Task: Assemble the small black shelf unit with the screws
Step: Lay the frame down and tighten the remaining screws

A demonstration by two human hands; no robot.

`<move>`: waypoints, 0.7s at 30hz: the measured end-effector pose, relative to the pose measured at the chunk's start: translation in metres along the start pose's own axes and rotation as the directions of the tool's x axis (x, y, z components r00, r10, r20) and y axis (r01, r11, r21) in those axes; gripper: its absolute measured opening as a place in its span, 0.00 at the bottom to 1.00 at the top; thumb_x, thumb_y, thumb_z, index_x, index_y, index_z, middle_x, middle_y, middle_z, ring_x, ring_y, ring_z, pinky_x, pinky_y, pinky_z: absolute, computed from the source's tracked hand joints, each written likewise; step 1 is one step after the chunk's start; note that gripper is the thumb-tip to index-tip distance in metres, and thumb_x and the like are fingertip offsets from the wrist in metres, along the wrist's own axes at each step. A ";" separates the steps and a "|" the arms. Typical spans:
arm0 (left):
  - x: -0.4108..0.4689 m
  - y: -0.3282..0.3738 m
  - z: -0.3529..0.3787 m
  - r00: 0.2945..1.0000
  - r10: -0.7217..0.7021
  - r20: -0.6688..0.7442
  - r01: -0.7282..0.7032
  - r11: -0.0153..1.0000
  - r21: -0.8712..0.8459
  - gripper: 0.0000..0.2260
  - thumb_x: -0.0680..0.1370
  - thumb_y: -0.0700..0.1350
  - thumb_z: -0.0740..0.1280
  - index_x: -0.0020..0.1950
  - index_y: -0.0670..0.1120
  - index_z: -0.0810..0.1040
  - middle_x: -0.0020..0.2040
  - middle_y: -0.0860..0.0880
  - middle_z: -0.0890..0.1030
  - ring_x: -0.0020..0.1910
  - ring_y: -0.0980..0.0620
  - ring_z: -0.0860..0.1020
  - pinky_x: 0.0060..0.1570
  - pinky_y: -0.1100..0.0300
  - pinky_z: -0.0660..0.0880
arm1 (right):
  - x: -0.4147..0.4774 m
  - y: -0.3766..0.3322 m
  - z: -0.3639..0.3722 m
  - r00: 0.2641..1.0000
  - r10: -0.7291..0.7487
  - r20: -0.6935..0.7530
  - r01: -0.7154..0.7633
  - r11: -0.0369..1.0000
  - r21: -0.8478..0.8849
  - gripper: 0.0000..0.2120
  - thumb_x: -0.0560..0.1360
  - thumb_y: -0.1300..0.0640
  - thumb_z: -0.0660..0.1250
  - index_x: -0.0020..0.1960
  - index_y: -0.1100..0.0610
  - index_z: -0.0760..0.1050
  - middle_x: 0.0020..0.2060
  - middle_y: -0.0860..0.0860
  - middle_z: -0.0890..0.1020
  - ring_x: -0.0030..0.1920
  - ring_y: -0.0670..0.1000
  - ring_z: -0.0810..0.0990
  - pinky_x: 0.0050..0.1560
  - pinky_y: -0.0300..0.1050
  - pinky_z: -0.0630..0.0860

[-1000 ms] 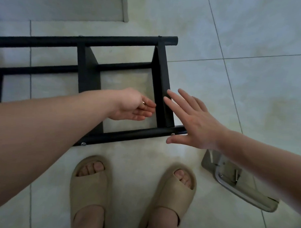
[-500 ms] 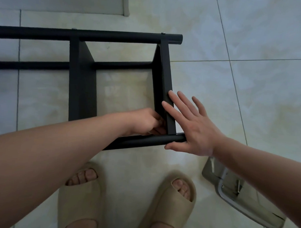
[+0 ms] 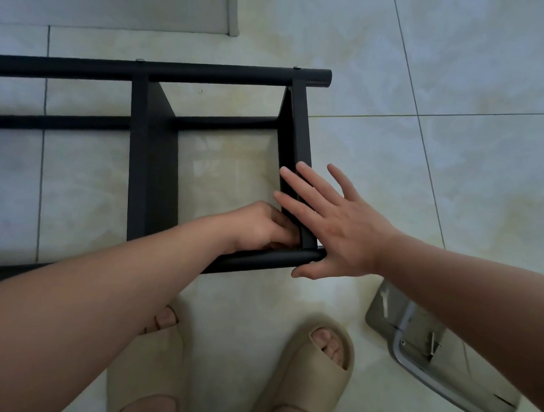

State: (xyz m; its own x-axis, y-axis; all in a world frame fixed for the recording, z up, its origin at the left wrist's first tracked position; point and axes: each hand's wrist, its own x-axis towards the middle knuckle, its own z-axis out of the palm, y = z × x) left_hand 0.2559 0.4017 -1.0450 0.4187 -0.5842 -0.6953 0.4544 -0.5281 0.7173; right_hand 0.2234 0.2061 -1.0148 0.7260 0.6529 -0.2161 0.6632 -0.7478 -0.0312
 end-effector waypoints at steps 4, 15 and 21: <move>0.002 -0.001 -0.001 1.000 -0.011 -0.008 0.010 0.999 -0.044 0.05 0.68 0.43 0.69 0.39 0.42 0.83 0.32 0.46 0.76 0.30 0.51 0.71 0.31 0.63 0.66 | -0.002 0.000 0.005 0.999 0.018 -0.039 -0.017 1.000 0.019 0.54 0.69 0.22 0.58 0.82 0.58 0.56 0.82 0.58 0.51 0.82 0.59 0.48 0.78 0.67 0.51; 0.011 -0.008 0.001 0.998 -0.049 0.047 0.058 0.971 -0.232 0.11 0.73 0.35 0.69 0.34 0.47 0.86 0.34 0.46 0.84 0.31 0.53 0.81 0.32 0.65 0.74 | -0.003 -0.001 0.009 0.996 0.053 -0.076 -0.050 0.998 0.041 0.57 0.70 0.22 0.58 0.82 0.64 0.51 0.81 0.61 0.50 0.82 0.60 0.48 0.78 0.67 0.54; 0.014 -0.002 0.005 0.997 -0.032 0.069 0.052 0.945 -0.324 0.12 0.73 0.31 0.68 0.33 0.44 0.83 0.33 0.43 0.81 0.32 0.49 0.81 0.34 0.61 0.76 | -0.003 -0.002 0.010 0.993 0.053 -0.105 -0.048 0.998 0.051 0.57 0.69 0.23 0.59 0.81 0.64 0.54 0.81 0.61 0.53 0.82 0.60 0.51 0.77 0.67 0.56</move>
State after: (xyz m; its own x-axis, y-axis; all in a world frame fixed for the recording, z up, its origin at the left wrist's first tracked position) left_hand 0.2570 0.3918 -1.0561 0.3490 -0.6083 -0.7129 0.7058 -0.3298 0.6269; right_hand 0.2179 0.2044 -1.0235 0.7751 0.6215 -0.1136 0.6177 -0.7832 -0.0706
